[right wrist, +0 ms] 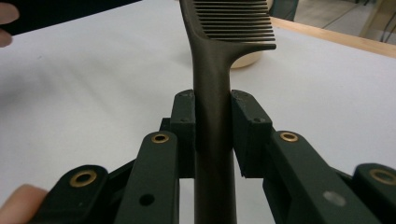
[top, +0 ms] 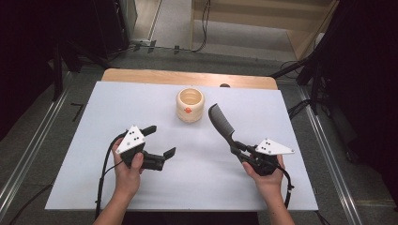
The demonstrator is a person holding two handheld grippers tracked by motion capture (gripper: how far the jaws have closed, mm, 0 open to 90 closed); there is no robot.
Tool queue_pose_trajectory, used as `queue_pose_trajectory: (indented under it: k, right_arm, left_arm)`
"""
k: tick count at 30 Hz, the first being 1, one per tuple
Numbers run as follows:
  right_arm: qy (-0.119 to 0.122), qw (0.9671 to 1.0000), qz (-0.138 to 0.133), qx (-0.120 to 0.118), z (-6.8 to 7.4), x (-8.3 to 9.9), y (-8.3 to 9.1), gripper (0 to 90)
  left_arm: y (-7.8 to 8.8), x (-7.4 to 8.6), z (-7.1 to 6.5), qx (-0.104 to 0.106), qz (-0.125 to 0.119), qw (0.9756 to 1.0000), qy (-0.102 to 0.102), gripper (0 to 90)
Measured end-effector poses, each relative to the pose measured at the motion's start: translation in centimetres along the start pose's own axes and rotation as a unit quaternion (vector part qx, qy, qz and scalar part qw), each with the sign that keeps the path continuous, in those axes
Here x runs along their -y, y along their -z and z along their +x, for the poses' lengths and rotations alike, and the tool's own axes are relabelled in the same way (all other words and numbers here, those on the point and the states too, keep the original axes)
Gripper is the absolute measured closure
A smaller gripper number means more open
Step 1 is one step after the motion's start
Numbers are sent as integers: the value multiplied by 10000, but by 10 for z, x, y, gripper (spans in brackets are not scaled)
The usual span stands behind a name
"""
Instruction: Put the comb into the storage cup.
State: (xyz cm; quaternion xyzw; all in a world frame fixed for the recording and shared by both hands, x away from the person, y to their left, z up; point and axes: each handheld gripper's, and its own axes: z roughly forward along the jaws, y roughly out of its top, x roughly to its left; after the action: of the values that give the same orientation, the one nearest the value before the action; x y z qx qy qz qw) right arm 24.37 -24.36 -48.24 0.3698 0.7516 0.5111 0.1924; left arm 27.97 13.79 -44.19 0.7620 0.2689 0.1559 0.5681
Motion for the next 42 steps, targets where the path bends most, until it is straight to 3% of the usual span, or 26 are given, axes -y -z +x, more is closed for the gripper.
queue_pose_trajectory:
  k: [11, 20, 24, 26, 32, 35, 38, 42]
  right_arm:
    - [86, 9994, -103, -329, 14, -4, -8, 706]
    - [187, 9984, -183, -497, 23, -6, -11, 706]
    - [254, 9978, -219, -564, 28, -7, -13, 706]
    - [271, 9977, -218, -579, 29, -7, -14, 706]
    - [338, 9972, -205, -635, 35, -8, -18, 705]
    - [376, 9969, -199, -668, 37, -8, -20, 706]
    - [408, 9964, -217, -704, 42, -9, -21, 706]
    - [446, 9959, -247, -752, 47, -10, -22, 706]
  left_arm:
    - [-19, -11, -4, 252, -24, 9996, 135, 0]
    - [-29, -12, -9, 483, -93, 9981, 362, 0]
    - [-34, -16, -12, 483, -76, 9973, 551, 0]
    - [-36, -18, -15, 433, -69, 9969, 653, 41]
    - [-43, -20, -22, 590, -26, 9941, 913, 257]
    - [-48, -21, -25, 618, -1, 9922, 1086, 299]
    - [-53, -23, -28, 588, 79, 9918, 1131, 353]
    - [-57, -23, -33, 556, 158, 9929, 1041, 449]
